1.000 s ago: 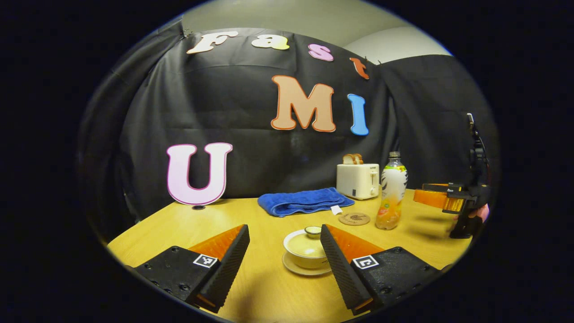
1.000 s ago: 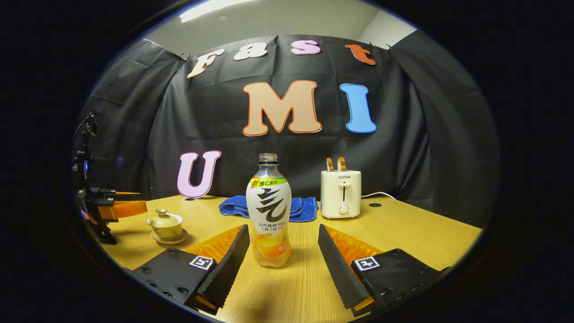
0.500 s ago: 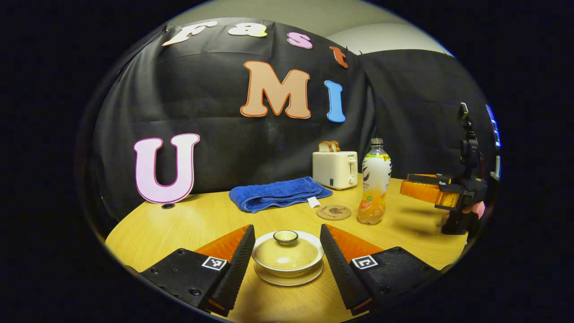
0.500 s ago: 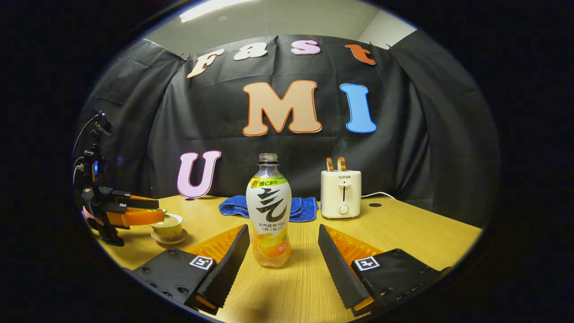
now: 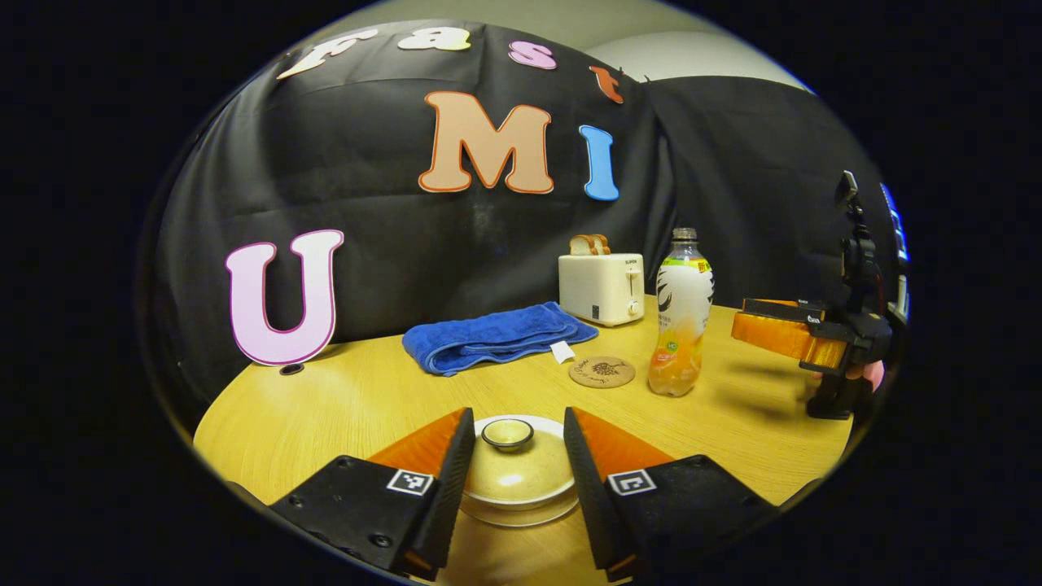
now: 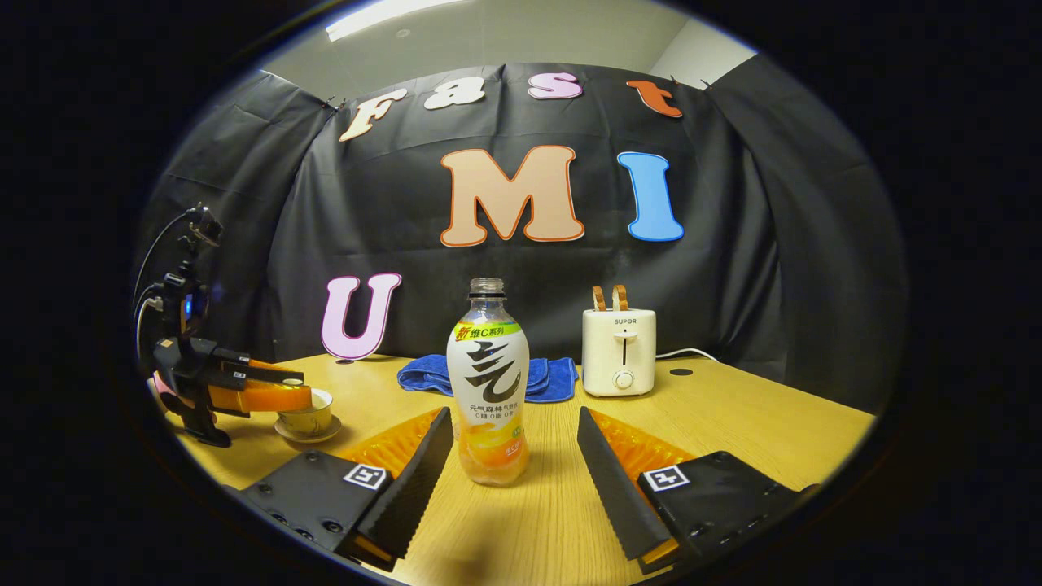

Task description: Open the teacup lid with one hand, grasp the water bottle and pour water into the teacup with the other hand; after pouring, place the water bottle on the coaster and then close the teacup lid.

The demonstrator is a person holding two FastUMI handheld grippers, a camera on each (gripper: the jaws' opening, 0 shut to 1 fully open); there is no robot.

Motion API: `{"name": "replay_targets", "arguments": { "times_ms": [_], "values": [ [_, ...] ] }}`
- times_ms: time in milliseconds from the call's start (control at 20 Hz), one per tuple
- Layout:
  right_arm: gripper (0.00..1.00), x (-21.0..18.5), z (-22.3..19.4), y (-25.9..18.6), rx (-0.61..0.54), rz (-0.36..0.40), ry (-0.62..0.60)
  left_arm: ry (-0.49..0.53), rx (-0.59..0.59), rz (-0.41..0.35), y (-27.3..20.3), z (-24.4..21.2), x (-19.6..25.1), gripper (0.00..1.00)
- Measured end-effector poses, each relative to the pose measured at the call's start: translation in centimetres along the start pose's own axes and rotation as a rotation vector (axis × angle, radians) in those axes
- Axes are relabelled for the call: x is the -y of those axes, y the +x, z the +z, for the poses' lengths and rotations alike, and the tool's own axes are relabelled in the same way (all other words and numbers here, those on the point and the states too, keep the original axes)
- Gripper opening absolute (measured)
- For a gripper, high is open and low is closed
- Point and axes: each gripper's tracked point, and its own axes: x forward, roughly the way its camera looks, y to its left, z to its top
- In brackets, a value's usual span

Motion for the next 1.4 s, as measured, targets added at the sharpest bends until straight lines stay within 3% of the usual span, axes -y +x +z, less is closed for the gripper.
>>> {"name": "replay_targets", "arguments": {
  "times_ms": [250,350,450,550,800,1050,1100,1150,1350,1400],
  "values": [
    [0.97,0.0,-0.1,0.0,0.0,0.0,0.0,-0.002,0.024,0.012,0.1,0.5,-0.5,0.42],
    [0.97,0.0,0.0,0.0,0.0,0.0,0.0,-0.008,0.029,0.017,0.1,0.5,-0.5,0.29],
    [0.93,0.0,0.0,0.0,0.0,0.0,0.0,-0.009,0.033,0.028,0.1,0.6,-0.8,0.27],
    [0.97,0.0,0.0,0.0,0.0,0.0,0.0,-0.018,0.067,0.045,0.0,1.1,-1.1,0.27],
    [0.97,0.0,0.0,-0.1,0.0,0.0,0.0,-0.053,0.151,0.095,-0.7,2.2,-2.1,0.27],
    [0.97,0.0,0.0,-0.1,0.0,0.0,0.0,-0.058,0.171,0.242,-1.8,2.2,-4.8,0.28],
    [0.93,0.1,0.0,-0.1,0.0,0.0,0.0,-0.058,0.168,0.277,-2.2,2.1,-5.6,0.27],
    [0.97,0.0,0.0,-0.1,0.0,0.0,0.0,-0.063,0.166,0.32,-2.9,1.9,-6.4,0.27],
    [0.97,0.1,0.0,0.0,-0.001,0.0,0.0,-0.073,0.163,0.524,-6.3,1.3,-10.4,0.28],
    [0.95,0.0,-0.1,0.1,-0.005,0.004,0.001,-0.076,0.16,0.549,-7.0,1.2,-10.7,0.24]
  ]
}}
